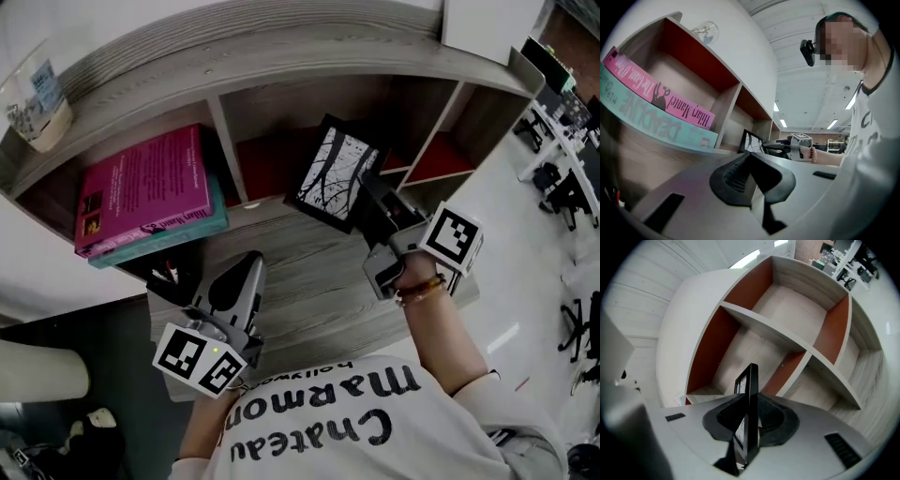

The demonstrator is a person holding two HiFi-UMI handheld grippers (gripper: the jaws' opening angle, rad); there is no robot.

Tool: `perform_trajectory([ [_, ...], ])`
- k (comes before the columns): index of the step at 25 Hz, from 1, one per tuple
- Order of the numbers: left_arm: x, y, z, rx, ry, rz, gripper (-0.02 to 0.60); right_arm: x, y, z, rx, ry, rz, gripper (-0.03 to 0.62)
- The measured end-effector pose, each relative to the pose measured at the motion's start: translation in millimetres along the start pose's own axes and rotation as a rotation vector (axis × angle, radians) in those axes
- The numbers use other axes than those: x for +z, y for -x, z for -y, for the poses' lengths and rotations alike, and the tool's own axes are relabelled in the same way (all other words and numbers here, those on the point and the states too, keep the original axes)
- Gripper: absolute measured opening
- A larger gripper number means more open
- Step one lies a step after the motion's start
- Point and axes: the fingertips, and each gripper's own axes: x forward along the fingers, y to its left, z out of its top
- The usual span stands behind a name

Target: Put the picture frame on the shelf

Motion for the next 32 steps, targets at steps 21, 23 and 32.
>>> perform_trajectory([
  [21,2,-7,-5,-0.095,0.029,-0.002,0.017,15,-8,15,-0.202,-0.117,0.228,0.086],
  [23,7,-9,-3,-0.105,0.025,0.006,0.016,13,-7,18,-0.207,-0.161,0.239,0.086],
  [32,15,-13,-4,-0.123,0.014,0.017,0.015,7,-8,22,-0.244,-0.222,0.270,0.084],
])
